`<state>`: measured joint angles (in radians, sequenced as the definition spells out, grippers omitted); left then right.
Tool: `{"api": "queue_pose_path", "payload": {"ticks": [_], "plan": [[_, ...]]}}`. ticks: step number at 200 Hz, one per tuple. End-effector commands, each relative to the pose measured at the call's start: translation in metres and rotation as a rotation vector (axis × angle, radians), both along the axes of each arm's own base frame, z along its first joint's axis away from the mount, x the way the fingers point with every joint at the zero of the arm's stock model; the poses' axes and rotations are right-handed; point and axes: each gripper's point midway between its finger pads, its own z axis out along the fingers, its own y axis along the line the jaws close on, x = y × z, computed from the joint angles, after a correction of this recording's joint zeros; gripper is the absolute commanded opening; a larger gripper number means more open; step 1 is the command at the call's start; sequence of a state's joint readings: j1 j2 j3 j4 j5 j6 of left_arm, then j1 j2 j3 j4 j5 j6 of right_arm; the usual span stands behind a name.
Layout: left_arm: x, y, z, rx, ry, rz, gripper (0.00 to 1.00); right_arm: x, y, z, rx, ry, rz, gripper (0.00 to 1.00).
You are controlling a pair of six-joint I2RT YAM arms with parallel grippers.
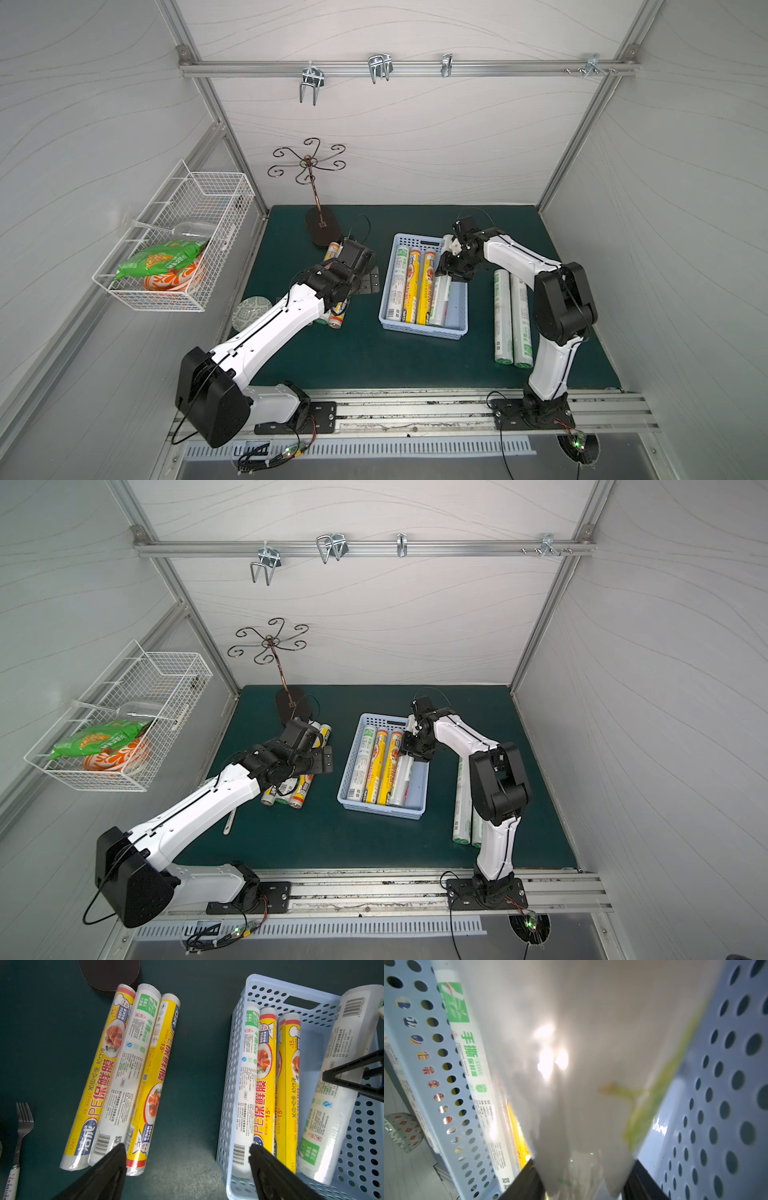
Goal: Put the plastic wrap into the basket
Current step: Place the plastic wrap in the basket.
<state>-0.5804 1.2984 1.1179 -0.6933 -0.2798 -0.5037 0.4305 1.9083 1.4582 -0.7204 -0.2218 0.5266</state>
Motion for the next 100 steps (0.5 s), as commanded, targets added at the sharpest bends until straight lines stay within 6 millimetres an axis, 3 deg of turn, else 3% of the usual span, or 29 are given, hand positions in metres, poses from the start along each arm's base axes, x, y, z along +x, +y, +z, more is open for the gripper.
{"api": "queue_pose_path", "payload": {"ticks": [1,100], "plan": [[0.007,-0.003,0.010,-0.032,-0.042,0.006,0.95,-0.004,0.003,-0.010,-0.007,0.026,0.007,0.27],[0.008,-0.005,0.007,-0.035,-0.034,0.000,0.95,-0.018,0.005,-0.028,-0.053,0.061,0.036,0.27]]}}
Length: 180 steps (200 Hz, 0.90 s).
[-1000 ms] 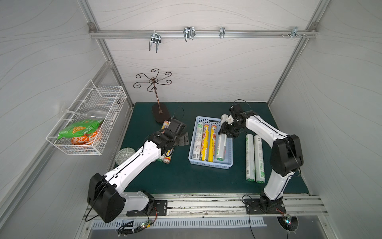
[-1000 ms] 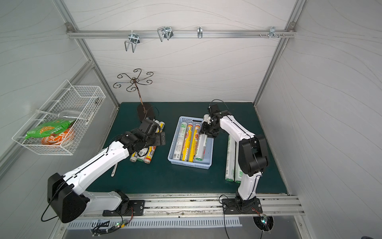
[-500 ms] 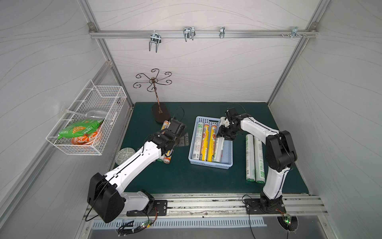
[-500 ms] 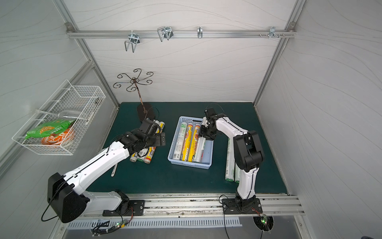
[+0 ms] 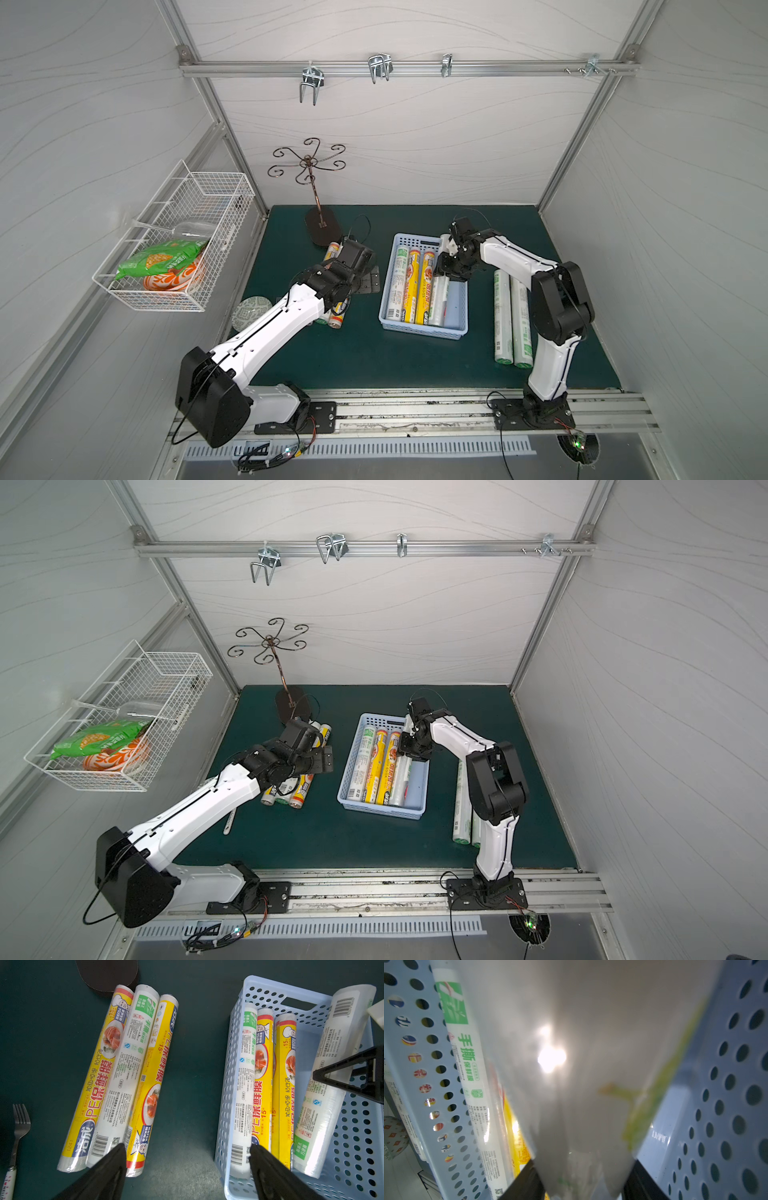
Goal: Put the plastic wrap into the basket
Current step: Place the plastic wrap in the basket.
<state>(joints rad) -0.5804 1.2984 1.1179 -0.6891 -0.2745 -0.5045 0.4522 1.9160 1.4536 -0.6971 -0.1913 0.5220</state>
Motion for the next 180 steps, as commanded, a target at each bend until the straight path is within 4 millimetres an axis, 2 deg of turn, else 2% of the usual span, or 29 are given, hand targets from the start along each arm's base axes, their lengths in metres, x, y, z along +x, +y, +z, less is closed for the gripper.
{"api": "queue_pose_path", "payload": {"ticks": [1,56,107,143,180], "plan": [[0.008,-0.004,0.006,-0.028,-0.032,0.002,0.95,-0.019,0.000,-0.023,-0.032,0.085,0.019,0.27],[0.007,-0.004,0.007,-0.030,-0.033,0.002,0.94,-0.036,0.002,-0.017,-0.018,0.089,0.041,0.27],[0.007,-0.004,0.003,-0.032,-0.023,0.005,0.95,-0.035,0.003,-0.028,-0.024,0.097,0.040,0.28],[0.006,-0.003,0.003,-0.027,-0.024,0.008,0.94,-0.028,0.006,-0.025,-0.021,0.085,0.042,0.42],[0.006,-0.002,0.002,-0.022,-0.024,0.013,0.95,-0.024,0.009,-0.004,0.012,0.053,0.039,0.55]]}}
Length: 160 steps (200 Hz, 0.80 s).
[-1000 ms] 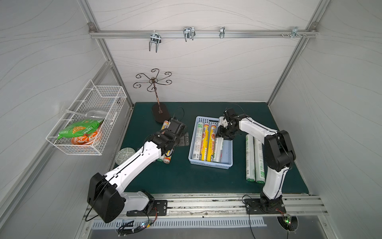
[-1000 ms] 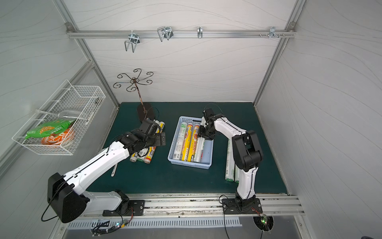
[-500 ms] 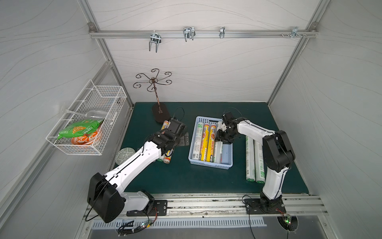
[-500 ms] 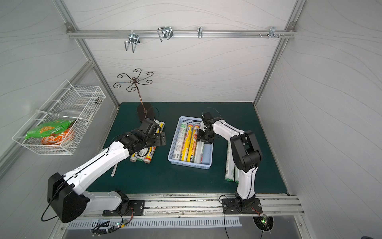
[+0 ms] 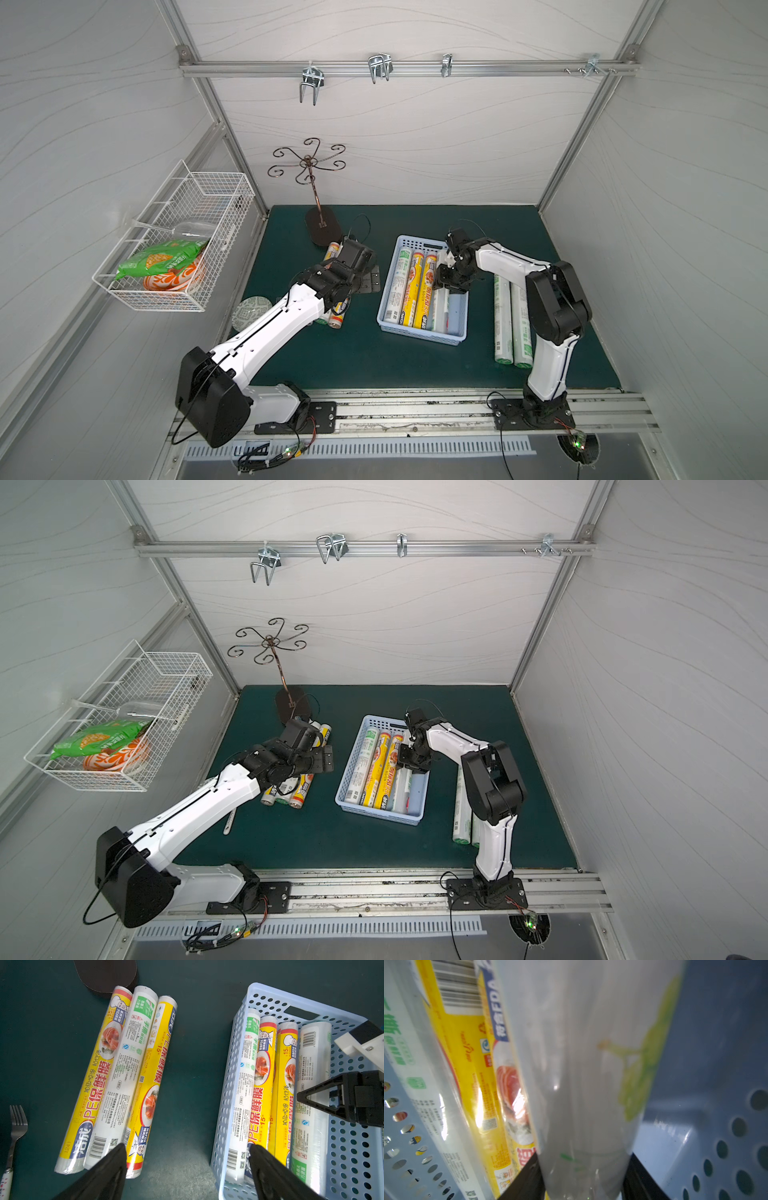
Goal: Put the plastic wrap into the basket
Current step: Place the plastic wrap in the basket.
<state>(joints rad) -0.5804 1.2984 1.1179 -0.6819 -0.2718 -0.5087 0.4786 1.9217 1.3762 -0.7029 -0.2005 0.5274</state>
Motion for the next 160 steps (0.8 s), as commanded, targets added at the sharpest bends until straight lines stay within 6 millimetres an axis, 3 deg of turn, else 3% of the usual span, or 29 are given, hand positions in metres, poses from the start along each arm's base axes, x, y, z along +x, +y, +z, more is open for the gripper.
{"api": "queue_pose_path", "payload": {"ticks": [1,55,160], "plan": [[0.005,0.000,0.001,-0.013,-0.018,0.011,0.95,0.005,0.009,0.023,0.047,-0.032,0.014,0.55],[0.006,0.000,0.002,-0.010,-0.022,0.016,0.95,0.006,-0.001,0.060,0.101,-0.082,-0.012,0.67],[0.013,0.005,0.005,0.063,-0.031,-0.002,0.95,-0.014,-0.013,0.133,0.163,-0.208,0.070,0.67]]}}
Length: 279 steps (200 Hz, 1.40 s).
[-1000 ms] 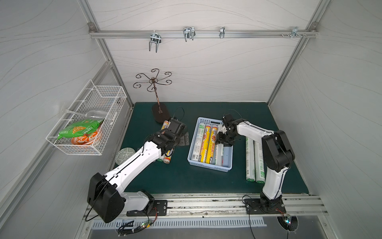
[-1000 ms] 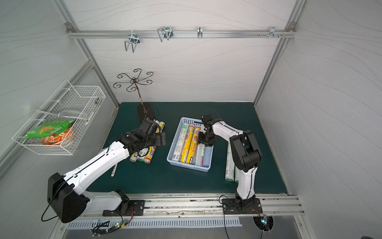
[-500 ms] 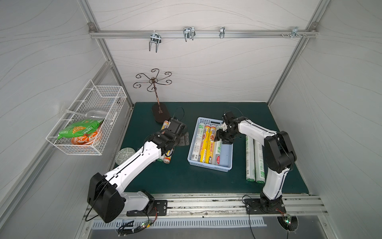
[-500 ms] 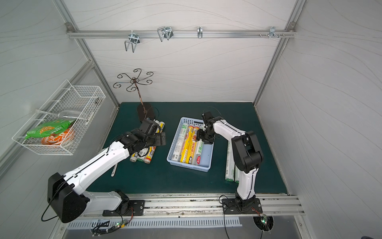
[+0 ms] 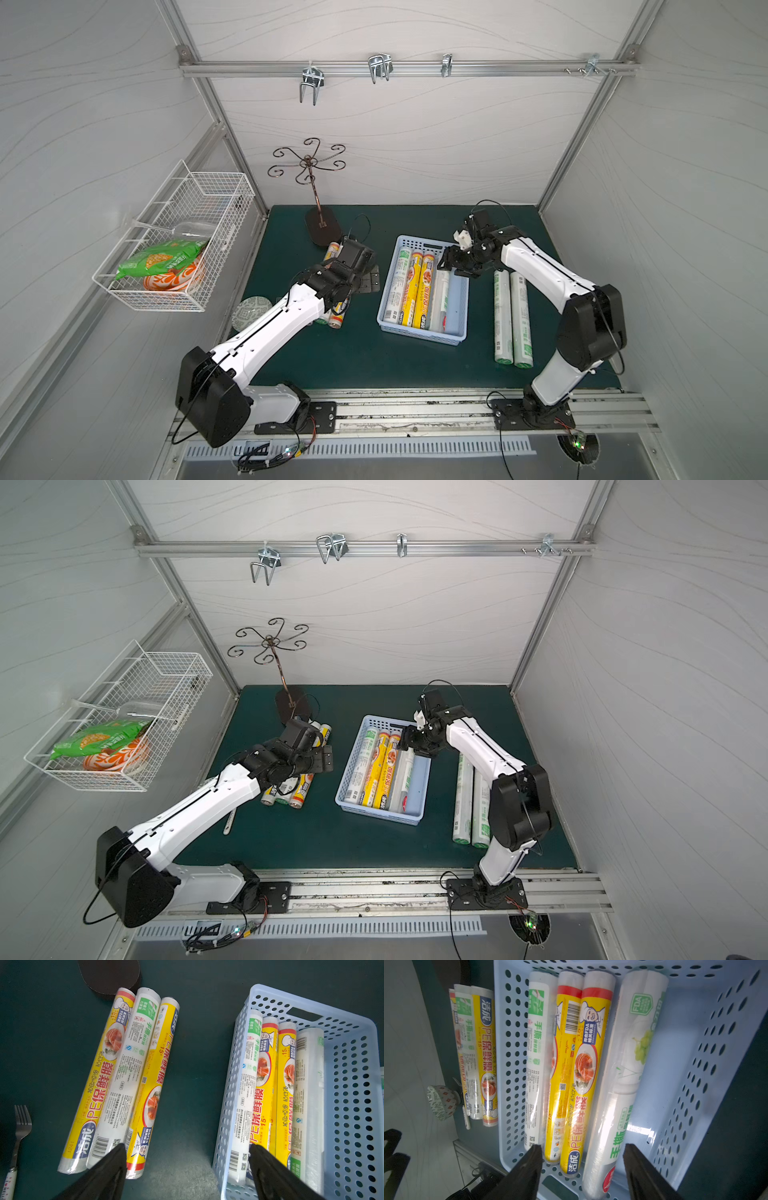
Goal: Put the plastic wrap into the basket
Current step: Place the plastic wrap in the basket, then pick up the plastic wrap from the center of the board.
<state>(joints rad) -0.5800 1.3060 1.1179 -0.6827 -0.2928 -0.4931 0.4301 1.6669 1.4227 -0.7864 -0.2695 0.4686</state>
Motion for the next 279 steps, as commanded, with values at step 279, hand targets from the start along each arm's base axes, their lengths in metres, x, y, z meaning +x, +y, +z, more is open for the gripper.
{"api": "queue_pose_path", "payload": {"ticks": [279], "plan": [[0.021,-0.007,-0.025,0.033,0.060,-0.025,0.96,-0.069,-0.171,-0.089,-0.368,0.099,-0.325,0.68]]}}
